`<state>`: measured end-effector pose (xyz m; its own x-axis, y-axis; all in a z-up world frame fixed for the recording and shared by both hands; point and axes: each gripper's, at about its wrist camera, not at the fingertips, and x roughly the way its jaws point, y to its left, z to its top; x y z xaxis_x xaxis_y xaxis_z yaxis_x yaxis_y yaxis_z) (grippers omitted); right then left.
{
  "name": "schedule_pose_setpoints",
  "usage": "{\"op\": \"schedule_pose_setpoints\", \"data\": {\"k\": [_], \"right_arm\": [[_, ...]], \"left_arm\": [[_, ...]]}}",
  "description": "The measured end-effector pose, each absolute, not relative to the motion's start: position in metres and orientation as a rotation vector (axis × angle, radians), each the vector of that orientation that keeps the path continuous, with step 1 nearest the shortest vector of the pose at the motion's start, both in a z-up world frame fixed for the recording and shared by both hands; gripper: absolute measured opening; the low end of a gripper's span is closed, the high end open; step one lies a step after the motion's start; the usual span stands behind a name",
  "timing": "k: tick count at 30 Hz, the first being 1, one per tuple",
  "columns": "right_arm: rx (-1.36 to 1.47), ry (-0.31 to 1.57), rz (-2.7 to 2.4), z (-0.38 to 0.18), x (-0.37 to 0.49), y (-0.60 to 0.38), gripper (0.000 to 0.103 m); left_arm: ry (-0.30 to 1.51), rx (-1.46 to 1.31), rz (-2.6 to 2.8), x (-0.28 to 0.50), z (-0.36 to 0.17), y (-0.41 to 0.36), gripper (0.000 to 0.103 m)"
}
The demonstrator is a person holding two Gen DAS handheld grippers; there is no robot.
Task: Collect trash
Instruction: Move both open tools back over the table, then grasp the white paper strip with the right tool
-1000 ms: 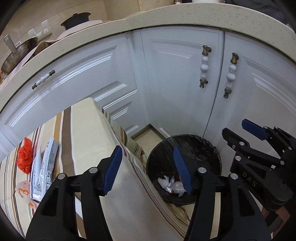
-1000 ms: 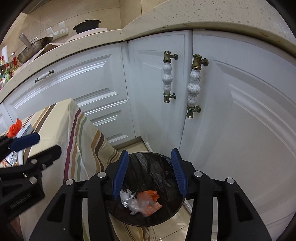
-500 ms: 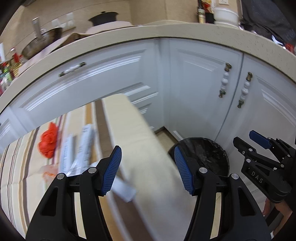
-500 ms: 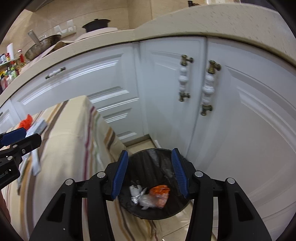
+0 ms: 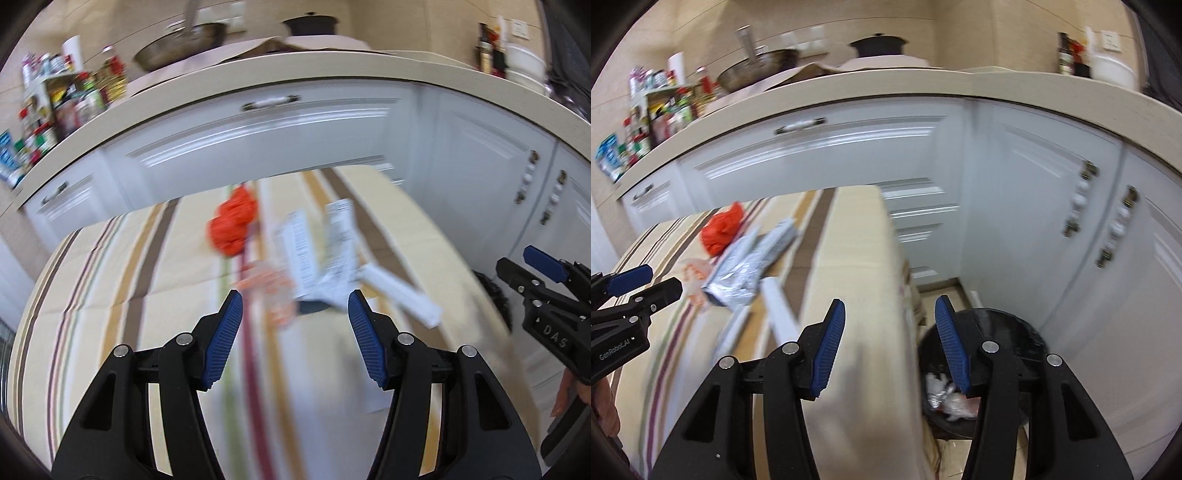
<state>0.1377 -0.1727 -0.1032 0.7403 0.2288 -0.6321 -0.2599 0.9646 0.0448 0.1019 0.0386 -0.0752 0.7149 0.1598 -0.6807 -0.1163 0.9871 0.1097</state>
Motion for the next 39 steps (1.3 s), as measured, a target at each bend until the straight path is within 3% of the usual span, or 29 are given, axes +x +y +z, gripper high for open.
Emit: {"op": "schedule_pose_setpoints", "data": {"k": [14, 29, 32, 34, 39], "right_arm": [[-0.137, 0.728, 0.408, -0.106, 0.117, -0.096, 0.051], [-0.205, 0.839, 0.470, -0.125, 0.103, -0.052, 0.050], [-0.204, 0.875, 0.474, -0.129, 0.104, -0.052, 0.041], [-0.198, 0.888, 0.485, -0.131, 0.104, -0.052, 0.028], [-0.184, 0.880, 0.492, -0.131, 0.102, -0.055, 0.018]], "left_arm": [[0.792, -0.015, 0.289, 0.073, -0.087, 0.118, 0.058], [0.811, -0.062, 0.328, 0.058, -0.097, 0.151, 0.058], [0.813, -0.069, 0.325, 0.058, -0.098, 0.151, 0.058], [0.815, -0.069, 0.322, 0.058, -0.098, 0.150, 0.058], [0.823, -0.065, 0.308, 0.060, -0.100, 0.143, 0.058]]}}
